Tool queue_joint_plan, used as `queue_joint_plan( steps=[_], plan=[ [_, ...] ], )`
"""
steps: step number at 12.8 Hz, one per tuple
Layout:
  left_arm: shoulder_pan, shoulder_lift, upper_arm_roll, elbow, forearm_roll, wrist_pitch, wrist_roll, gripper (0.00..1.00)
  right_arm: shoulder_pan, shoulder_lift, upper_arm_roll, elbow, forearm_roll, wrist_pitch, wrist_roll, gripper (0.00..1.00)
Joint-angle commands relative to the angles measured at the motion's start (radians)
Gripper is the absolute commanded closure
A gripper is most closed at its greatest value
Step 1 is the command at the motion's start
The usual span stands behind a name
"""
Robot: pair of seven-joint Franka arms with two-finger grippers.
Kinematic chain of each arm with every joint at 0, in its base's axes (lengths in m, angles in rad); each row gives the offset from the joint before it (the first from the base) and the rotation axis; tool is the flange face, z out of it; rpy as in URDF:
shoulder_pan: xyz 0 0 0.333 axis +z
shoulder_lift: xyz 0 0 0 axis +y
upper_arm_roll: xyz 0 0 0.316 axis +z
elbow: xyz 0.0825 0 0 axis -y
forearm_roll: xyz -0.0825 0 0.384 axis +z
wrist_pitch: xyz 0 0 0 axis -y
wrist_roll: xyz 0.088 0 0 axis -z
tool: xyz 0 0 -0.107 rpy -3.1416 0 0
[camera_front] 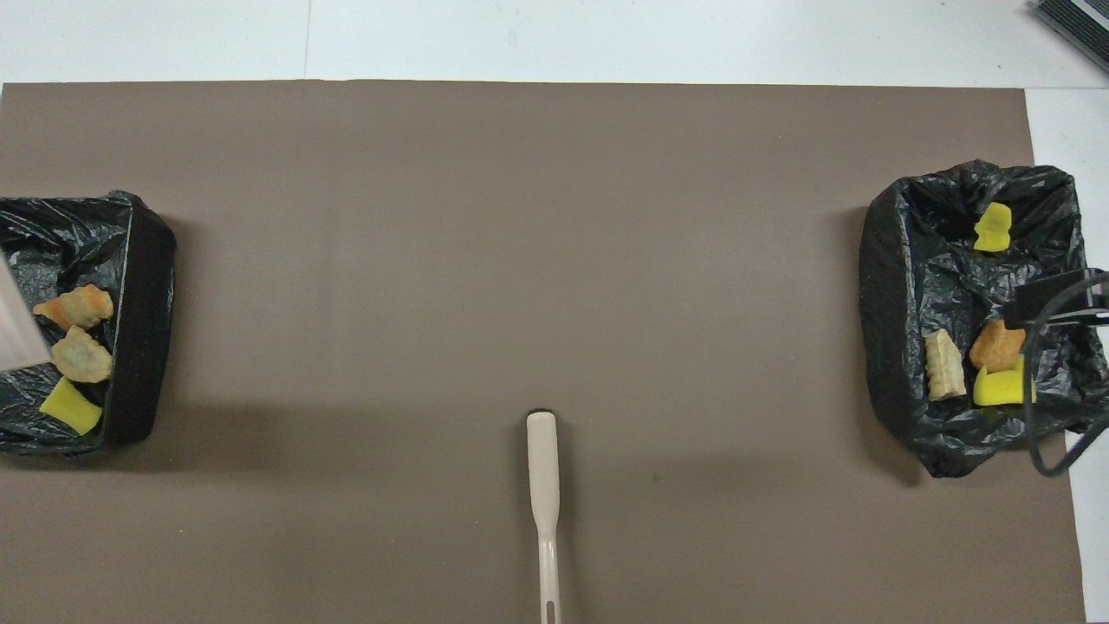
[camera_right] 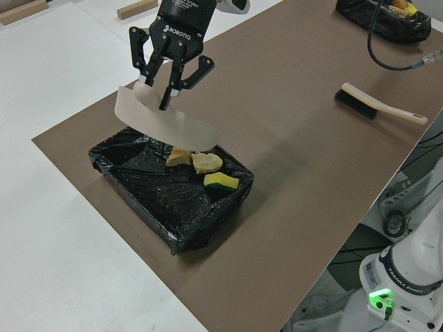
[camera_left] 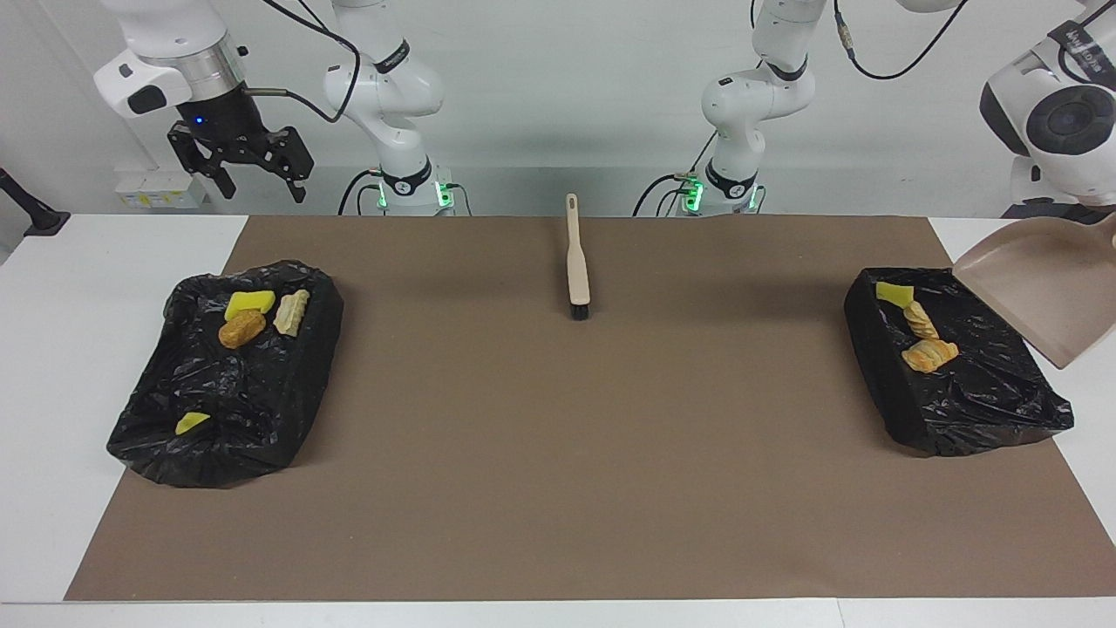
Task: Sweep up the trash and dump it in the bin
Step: 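Carry the dustpan over the nearby bin with the left gripper and tip it, then bring the empty dustpan back to the table center with the left gripper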
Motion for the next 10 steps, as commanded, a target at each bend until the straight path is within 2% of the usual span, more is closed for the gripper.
queue_joint_plan(
  steps=[1,3,5,8,10],
  plan=[
    [-0.011,-0.004,0.007,0.03,-0.215,-0.019,-0.224,1.0,-0.005,-0.014,-0.001,-0.01,0.018,-0.011,-0.02,0.0],
    [-0.051,-0.062,0.001,-0.056,-0.355,-0.03,-0.517,1.0,-0.004,-0.015,0.001,-0.01,0.018,-0.01,-0.02,0.0],
    [-0.146,-0.099,0.001,-0.125,-0.411,-0.019,-0.729,1.0,-0.005,-0.014,0.001,-0.01,0.018,-0.01,-0.02,0.0],
    [-0.334,-0.098,0.001,-0.159,-0.475,-0.004,-1.058,1.0,-0.004,-0.014,0.001,-0.01,0.018,-0.01,-0.02,0.0],
    [-0.46,-0.075,0.001,-0.188,-0.524,0.111,-1.257,1.0,-0.004,-0.014,0.001,-0.01,0.018,-0.01,-0.02,0.0]
  ],
)
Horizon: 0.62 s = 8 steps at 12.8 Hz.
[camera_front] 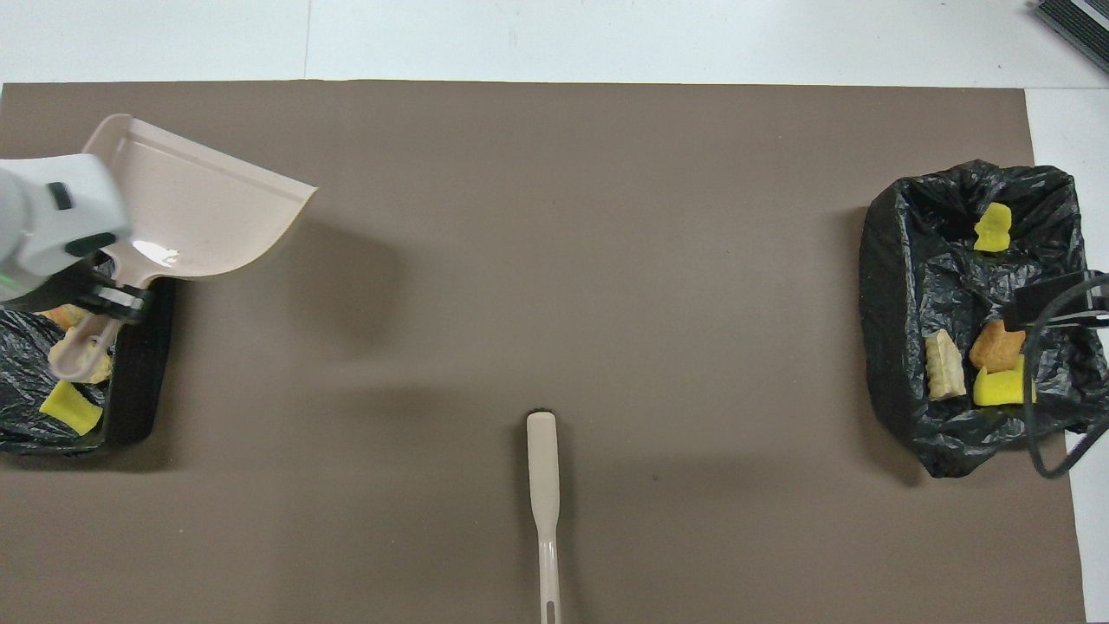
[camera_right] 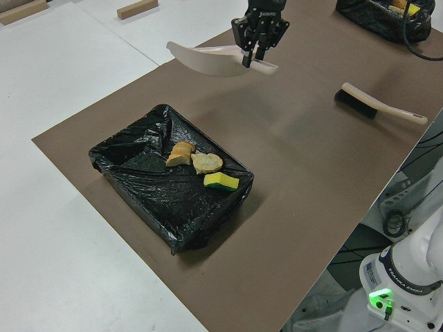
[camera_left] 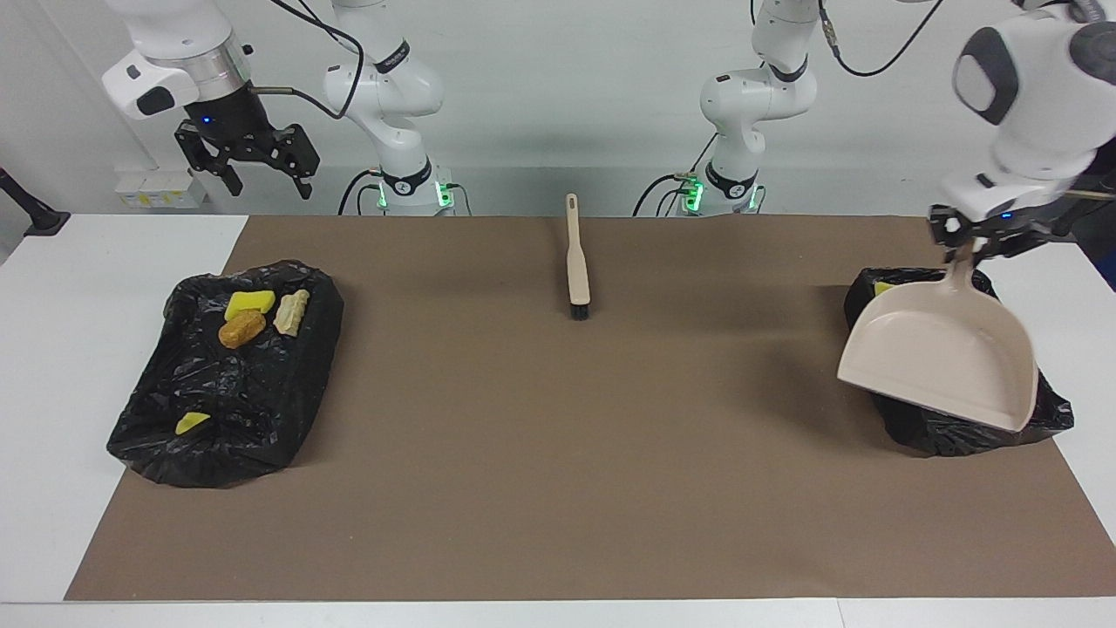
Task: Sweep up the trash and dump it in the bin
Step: 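Bring the empty dustpan back to the table center with the left gripper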
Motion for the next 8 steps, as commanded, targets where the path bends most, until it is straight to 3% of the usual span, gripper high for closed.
queue_joint_plan(
  steps=[1,4,6,8],
  plan=[
    [-0.17,0.025,0.022,-0.056,-0.063,0.177,-0.243,1.0,-0.004,-0.014,0.0,-0.01,0.018,-0.01,-0.02,0.0],
    [-0.274,0.07,0.022,-0.053,-0.126,0.276,-0.349,1.0,-0.004,-0.014,0.0,-0.01,0.018,-0.01,-0.02,0.0],
    [-0.366,0.178,0.023,-0.016,-0.12,0.38,-0.552,1.0,-0.004,-0.015,0.0,-0.01,0.018,-0.01,-0.02,0.0],
    [-0.406,0.211,0.022,-0.011,-0.127,0.452,-0.612,1.0,-0.005,-0.014,0.0,-0.01,0.018,-0.01,-0.02,0.0]
  ],
)
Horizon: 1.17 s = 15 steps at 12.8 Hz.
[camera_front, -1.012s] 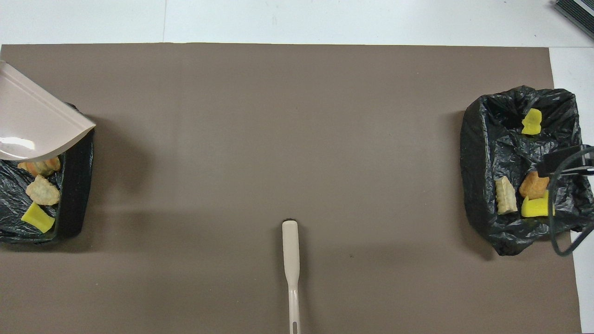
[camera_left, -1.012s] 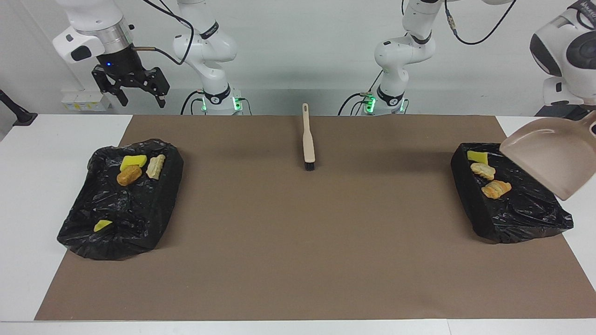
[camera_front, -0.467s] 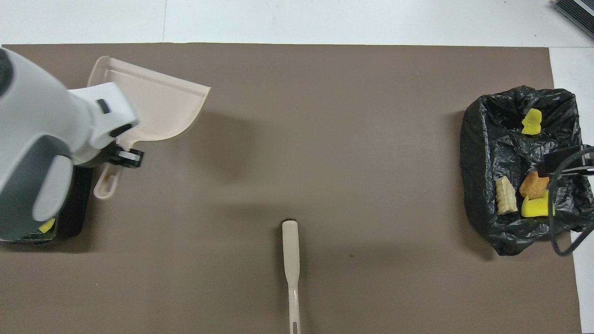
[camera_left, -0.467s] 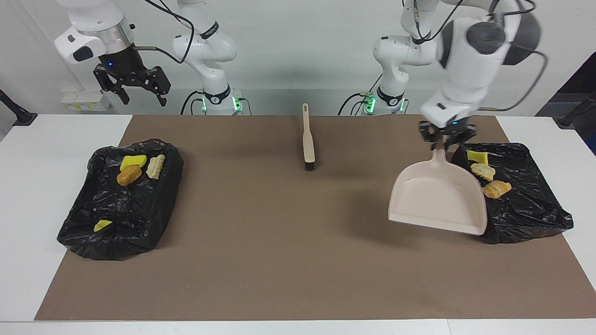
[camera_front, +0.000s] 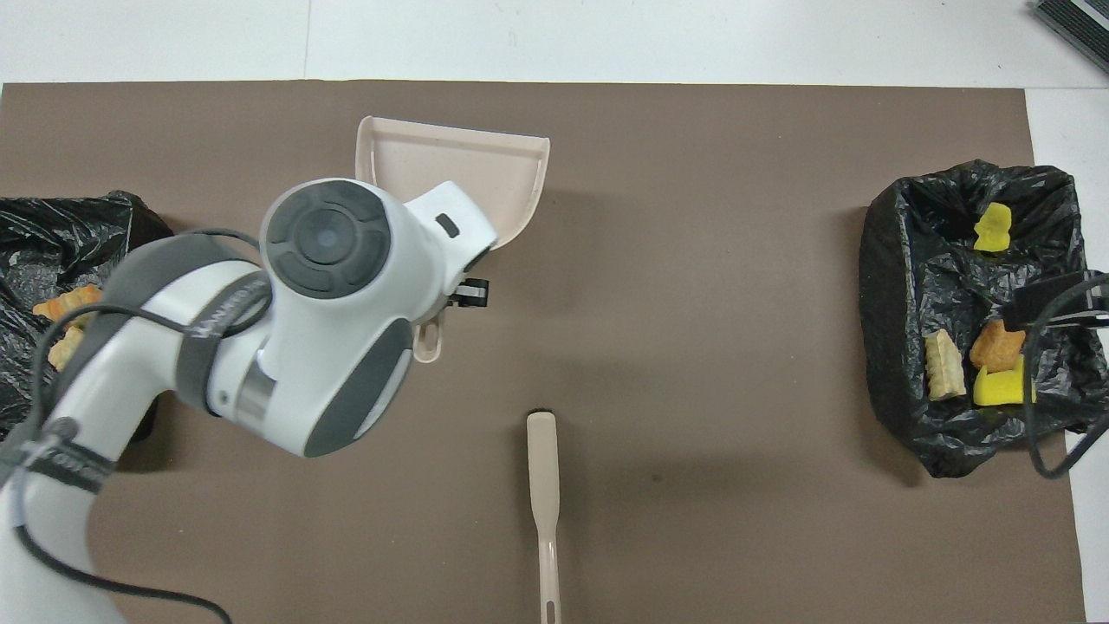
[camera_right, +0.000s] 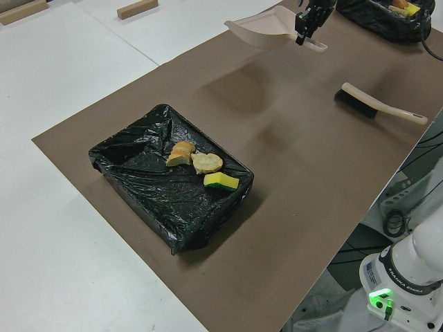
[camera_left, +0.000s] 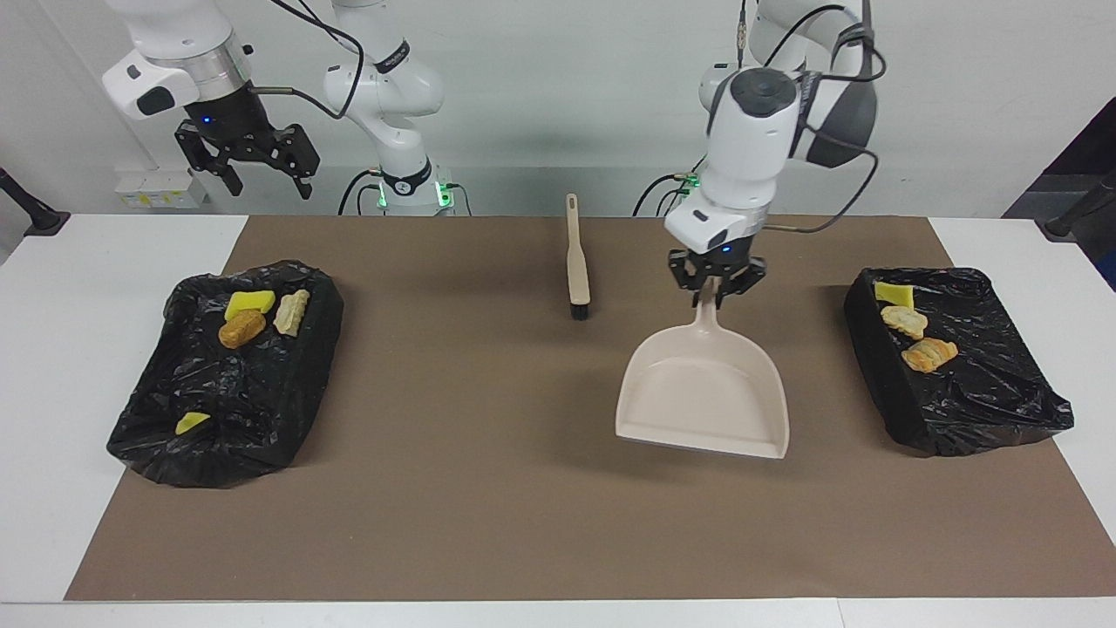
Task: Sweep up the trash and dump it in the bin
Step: 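Bring the empty dustpan back to the table center with the left gripper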
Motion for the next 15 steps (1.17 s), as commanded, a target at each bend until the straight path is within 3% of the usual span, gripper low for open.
queue_joint_plan(
  steps=[1,8,10,14,15],
  plan=[
    [-0.082,0.057,0.022,0.031,-0.018,0.051,-0.061,1.0,-0.004,-0.014,0.0,-0.01,0.016,-0.01,-0.02,0.0],
    [-0.139,0.147,0.024,0.014,-0.013,0.131,-0.145,1.0,-0.004,-0.015,0.0,-0.01,0.018,-0.01,-0.02,0.0],
    [-0.164,0.215,0.024,0.033,-0.015,0.152,-0.151,1.0,-0.004,-0.015,0.0,-0.01,0.018,-0.01,-0.02,0.0],
    [-0.165,0.216,0.022,0.007,-0.018,0.175,-0.161,1.0,-0.004,-0.014,0.0,-0.01,0.018,-0.01,-0.02,0.0],
    [-0.155,0.216,0.024,0.007,-0.018,0.177,-0.186,0.24,-0.005,-0.015,0.0,-0.01,0.018,-0.01,-0.02,0.0]
  ],
)
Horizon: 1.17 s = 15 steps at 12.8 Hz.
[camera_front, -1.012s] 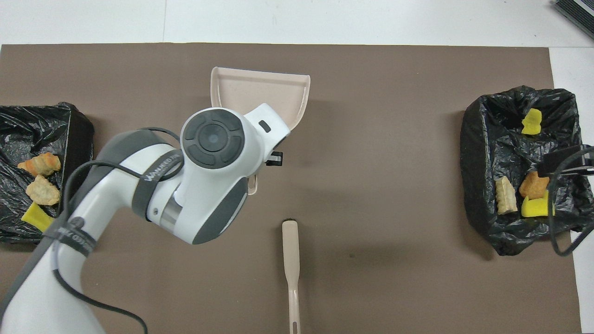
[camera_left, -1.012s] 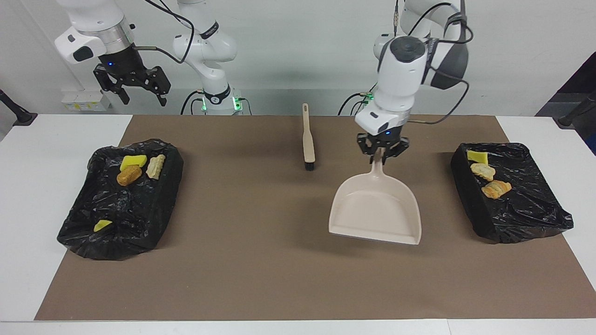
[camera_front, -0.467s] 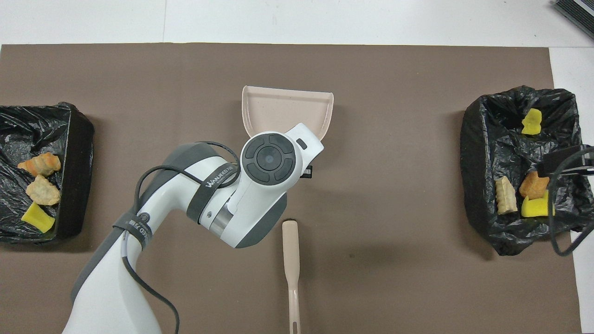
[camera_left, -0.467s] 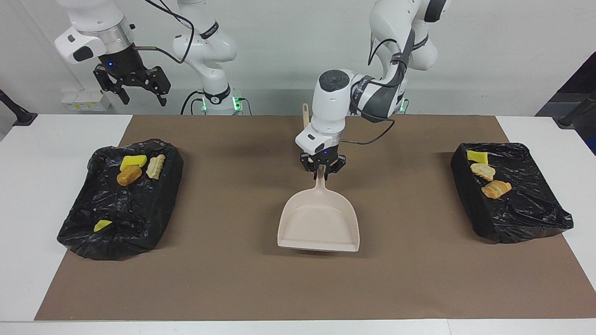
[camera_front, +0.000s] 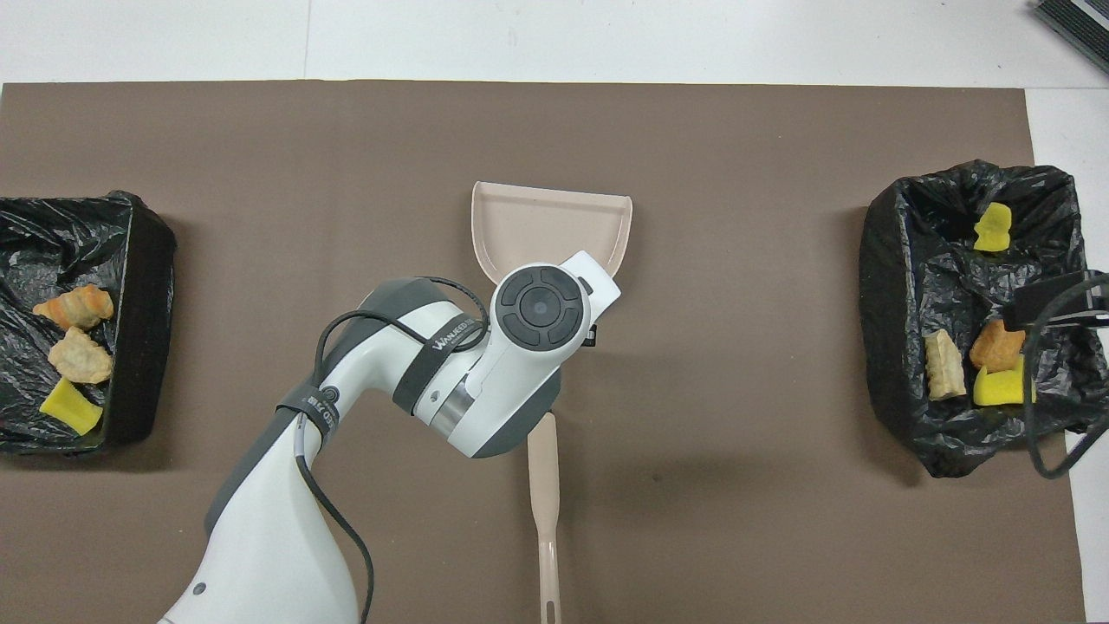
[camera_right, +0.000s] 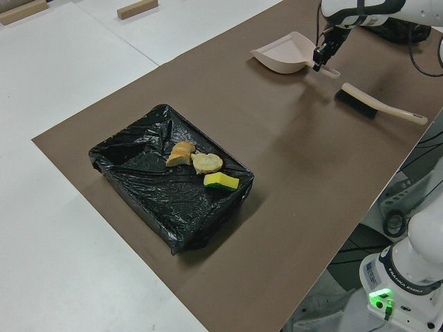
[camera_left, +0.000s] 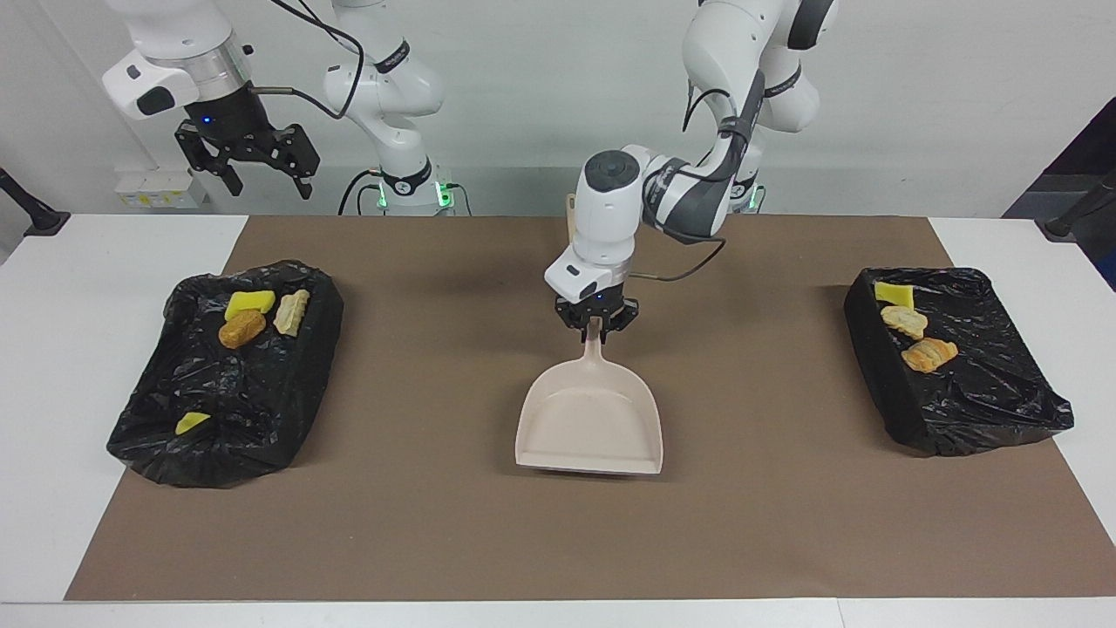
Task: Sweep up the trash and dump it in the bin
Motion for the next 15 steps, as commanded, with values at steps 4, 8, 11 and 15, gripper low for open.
queue_joint_plan(
  steps=[4,8,11,15],
  plan=[
    [0.093,-0.078,0.035,0.006,-0.01,-0.018,-0.017,0.0,-0.004,-0.014,0.0,-0.01,0.018,-0.01,-0.02,0.0],
    [0.202,-0.163,0.035,0.009,-0.009,-0.099,-0.005,0.0,-0.004,-0.015,0.0,-0.01,0.018,-0.01,-0.02,0.0],
    [0.313,-0.255,0.035,-0.005,-0.009,-0.239,0.149,0.0,-0.005,-0.015,0.0,-0.01,0.018,-0.01,-0.02,0.0],
    [0.437,-0.341,0.035,-0.034,-0.01,-0.377,0.301,0.0,-0.004,-0.015,0.0,-0.01,0.018,-0.01,-0.02,0.0]
  ],
)
